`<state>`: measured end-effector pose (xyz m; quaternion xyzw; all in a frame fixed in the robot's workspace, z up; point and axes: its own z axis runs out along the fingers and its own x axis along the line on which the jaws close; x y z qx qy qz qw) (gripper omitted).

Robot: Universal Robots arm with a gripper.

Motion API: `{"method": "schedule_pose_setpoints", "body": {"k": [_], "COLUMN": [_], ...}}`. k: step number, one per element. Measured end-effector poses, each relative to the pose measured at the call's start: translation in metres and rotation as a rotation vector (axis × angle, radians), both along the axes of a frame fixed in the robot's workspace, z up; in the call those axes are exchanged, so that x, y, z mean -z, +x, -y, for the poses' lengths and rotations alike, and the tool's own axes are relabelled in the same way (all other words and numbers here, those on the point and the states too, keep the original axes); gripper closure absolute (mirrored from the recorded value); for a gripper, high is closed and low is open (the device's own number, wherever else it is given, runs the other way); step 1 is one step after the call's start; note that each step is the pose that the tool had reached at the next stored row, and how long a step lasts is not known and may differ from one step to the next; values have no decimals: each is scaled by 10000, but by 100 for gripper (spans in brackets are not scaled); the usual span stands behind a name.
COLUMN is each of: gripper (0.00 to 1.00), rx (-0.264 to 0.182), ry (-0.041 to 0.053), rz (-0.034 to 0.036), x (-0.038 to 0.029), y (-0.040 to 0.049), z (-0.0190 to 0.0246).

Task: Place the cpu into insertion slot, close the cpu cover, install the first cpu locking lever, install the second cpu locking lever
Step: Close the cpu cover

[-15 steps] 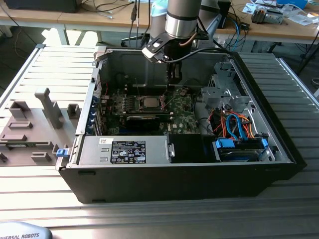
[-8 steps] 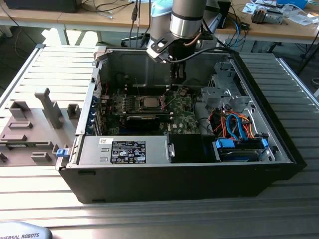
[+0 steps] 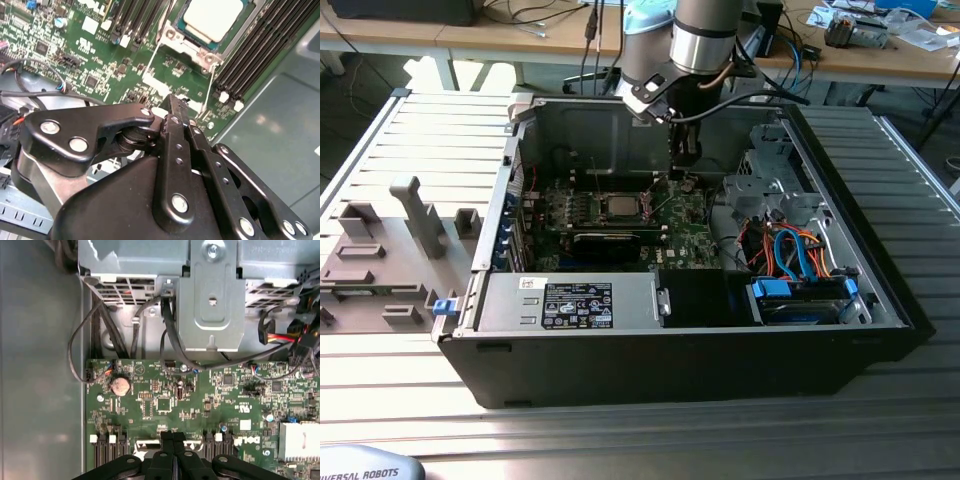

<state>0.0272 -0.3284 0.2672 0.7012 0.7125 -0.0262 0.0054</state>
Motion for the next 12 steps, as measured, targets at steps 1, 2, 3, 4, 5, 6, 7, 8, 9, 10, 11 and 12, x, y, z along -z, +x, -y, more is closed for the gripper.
{"method": "schedule_pose_setpoints", "body": {"k": [1, 2, 3, 4, 5, 6, 7, 8, 9, 10, 11, 12], "gripper": [89, 89, 89, 89, 89, 89, 89, 89, 89, 89, 89, 89], "rx": [1, 1, -1, -1, -1, 0, 0, -1, 0, 1, 0, -1], "ry": [0, 0, 0, 0, 0, 0, 0, 0, 0, 0, 0, 0], "rz": [-22, -36, -49, -62, -76, -89, -100, -121, -139, -149, -157, -167], "x": [0, 0, 0, 0, 0, 0, 0, 0, 0, 0, 0, 0], "y": [34, 57, 79, 99, 118, 139, 157, 190, 217, 231, 244, 259], "z": [0, 0, 0, 0, 0, 0, 0, 0, 0, 0, 0, 0]}}
